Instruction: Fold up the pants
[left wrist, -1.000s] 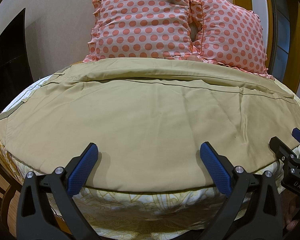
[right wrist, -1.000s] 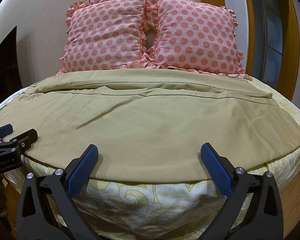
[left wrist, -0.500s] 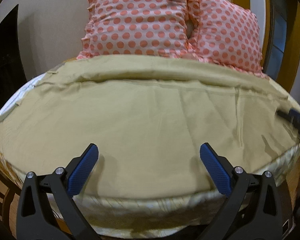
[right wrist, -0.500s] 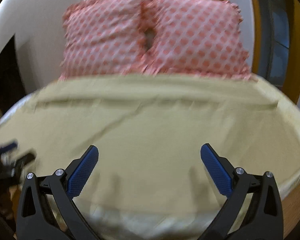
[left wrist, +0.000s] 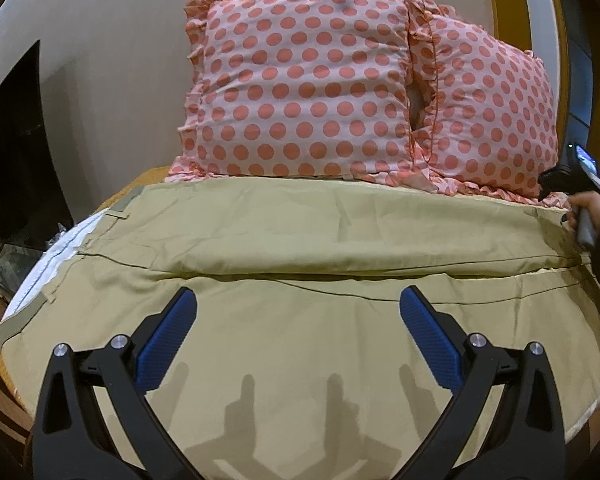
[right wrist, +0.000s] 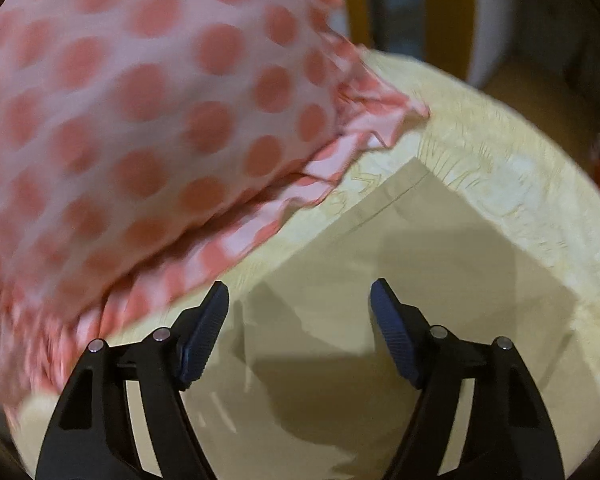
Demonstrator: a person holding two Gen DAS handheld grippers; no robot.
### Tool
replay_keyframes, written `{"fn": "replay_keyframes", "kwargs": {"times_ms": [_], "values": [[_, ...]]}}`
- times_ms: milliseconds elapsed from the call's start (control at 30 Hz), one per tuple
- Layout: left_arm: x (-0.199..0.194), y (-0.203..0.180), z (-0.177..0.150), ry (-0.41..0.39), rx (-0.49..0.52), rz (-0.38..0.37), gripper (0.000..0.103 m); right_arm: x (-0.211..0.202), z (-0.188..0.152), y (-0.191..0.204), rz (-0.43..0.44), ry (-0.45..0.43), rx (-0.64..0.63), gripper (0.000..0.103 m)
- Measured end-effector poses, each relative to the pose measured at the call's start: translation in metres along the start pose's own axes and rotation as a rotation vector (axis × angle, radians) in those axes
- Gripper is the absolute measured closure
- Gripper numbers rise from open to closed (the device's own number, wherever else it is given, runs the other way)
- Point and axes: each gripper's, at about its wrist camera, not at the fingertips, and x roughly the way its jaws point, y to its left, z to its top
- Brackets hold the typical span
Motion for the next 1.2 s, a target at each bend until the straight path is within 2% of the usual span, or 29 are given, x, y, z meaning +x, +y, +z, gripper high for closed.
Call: {"fn": "replay_keyframes", "kwargs": {"times_ms": [67, 100, 133, 233, 267, 300, 400, 533, 633, 700, 800, 867, 933, 967, 1067, 1133, 1200], "values": [[0.011, -0.001, 0.0, 0.022, 0.004, -0.01, 0.002, 0.014, 0.006, 0.005, -0.073, -0.017, -0.003, 0.031], [0.014, -0.001, 0.0, 0.03, 0.005, -0.012, 0.002, 0.02, 0.006, 0.014, -0.153, -0.045, -0.057, 0.035], [0.017, -0.001, -0.001, 0.039, 0.006, -0.013, 0.002, 0.024, 0.003, 0.018, -0.188, -0.067, -0.092, 0.037], [0.023, 0.002, -0.002, 0.052, -0.004, -0.02, 0.002, 0.024, -0.007, 0.013, -0.158, -0.139, -0.132, 0.046], [0.023, 0.004, -0.002, 0.052, -0.01, -0.023, 0.002, 0.023, -0.007, 0.008, -0.15, -0.146, -0.128, 0.073], [0.023, 0.005, -0.003, 0.052, -0.013, -0.024, 0.002, 0.02, -0.008, 0.001, -0.132, -0.153, -0.121, 0.086], [0.019, 0.009, -0.005, 0.045, -0.024, -0.02, 0.002, 0.016, -0.003, -0.022, -0.001, -0.133, -0.081, 0.096], [0.01, 0.016, -0.007, 0.034, -0.043, -0.013, 0.002, -0.026, -0.014, -0.06, 0.222, -0.195, 0.008, 0.098], [0.003, 0.023, -0.007, 0.025, -0.055, -0.008, 0.002, -0.078, -0.052, -0.106, 0.411, -0.251, 0.064, 0.098], [-0.001, 0.029, -0.004, 0.02, -0.066, 0.001, 0.002, -0.112, -0.09, -0.134, 0.485, -0.259, 0.108, 0.098], [-0.004, 0.036, 0.004, 0.011, -0.084, 0.017, 0.002, -0.118, -0.144, -0.179, 0.538, -0.165, 0.185, 0.098], [-0.004, 0.04, 0.011, 0.005, -0.093, 0.012, 0.002, -0.114, -0.158, -0.19, 0.562, -0.081, 0.24, 0.095], [-0.003, 0.042, 0.017, 0.001, -0.098, 0.008, 0.002, -0.106, -0.162, -0.196, 0.565, -0.025, 0.297, 0.089], [-0.002, 0.044, 0.02, 0.001, -0.099, 0.007, 0.002, -0.104, -0.164, -0.197, 0.569, -0.017, 0.306, 0.077], [0.005, 0.051, 0.03, 0.003, -0.106, 0.014, 0.002, -0.106, -0.164, -0.193, 0.587, -0.046, 0.299, 0.063], [0.012, 0.056, 0.036, 0.018, -0.125, 0.0, 0.002, -0.105, -0.161, -0.189, 0.585, -0.063, 0.303, 0.059], [0.024, 0.063, 0.044, 0.03, -0.159, -0.061, 0.002, -0.101, -0.156, -0.188, 0.55, -0.082, 0.299, 0.062]]}}
